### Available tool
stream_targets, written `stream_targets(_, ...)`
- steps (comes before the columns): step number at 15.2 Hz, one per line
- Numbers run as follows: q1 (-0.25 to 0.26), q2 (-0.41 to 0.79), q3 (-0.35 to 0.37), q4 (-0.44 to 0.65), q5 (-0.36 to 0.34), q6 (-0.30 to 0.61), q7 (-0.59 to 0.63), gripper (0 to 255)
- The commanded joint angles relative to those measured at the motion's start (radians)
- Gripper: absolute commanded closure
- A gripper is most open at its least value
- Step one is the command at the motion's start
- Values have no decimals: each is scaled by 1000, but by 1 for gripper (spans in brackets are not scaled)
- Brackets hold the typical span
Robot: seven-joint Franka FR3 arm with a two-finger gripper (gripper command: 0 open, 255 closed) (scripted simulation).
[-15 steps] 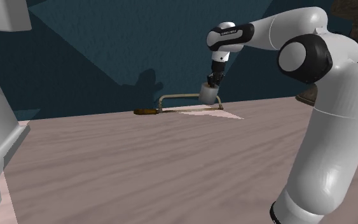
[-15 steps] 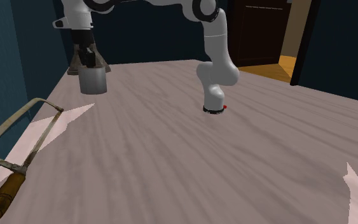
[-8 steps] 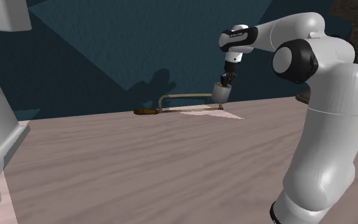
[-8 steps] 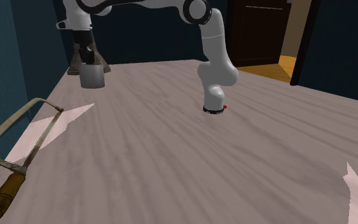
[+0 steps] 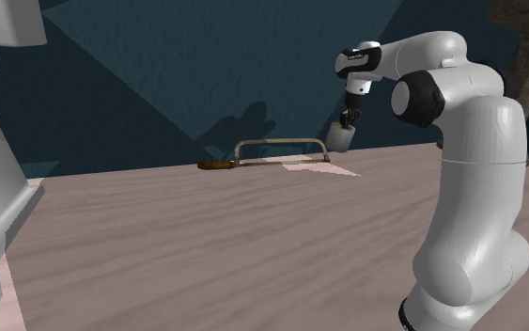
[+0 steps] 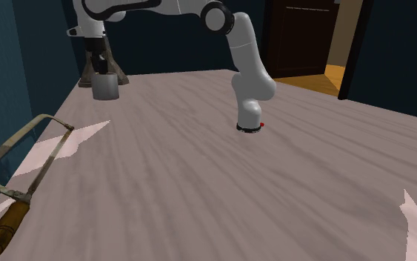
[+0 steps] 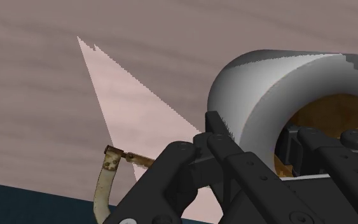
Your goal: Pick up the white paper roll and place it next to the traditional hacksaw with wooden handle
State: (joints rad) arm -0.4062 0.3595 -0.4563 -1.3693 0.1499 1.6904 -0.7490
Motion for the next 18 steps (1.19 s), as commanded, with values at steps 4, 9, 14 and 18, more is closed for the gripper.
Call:
stream_targets(4, 3, 2, 1, -62, 2, 64, -6, 255)
stream_targets(9, 8, 4, 4, -127, 5, 130, -9, 255)
stream_targets(14, 11, 13, 7, -183, 10, 194, -13, 255)
stream_targets(18, 11, 23, 10, -222, 16, 243, -18, 255)
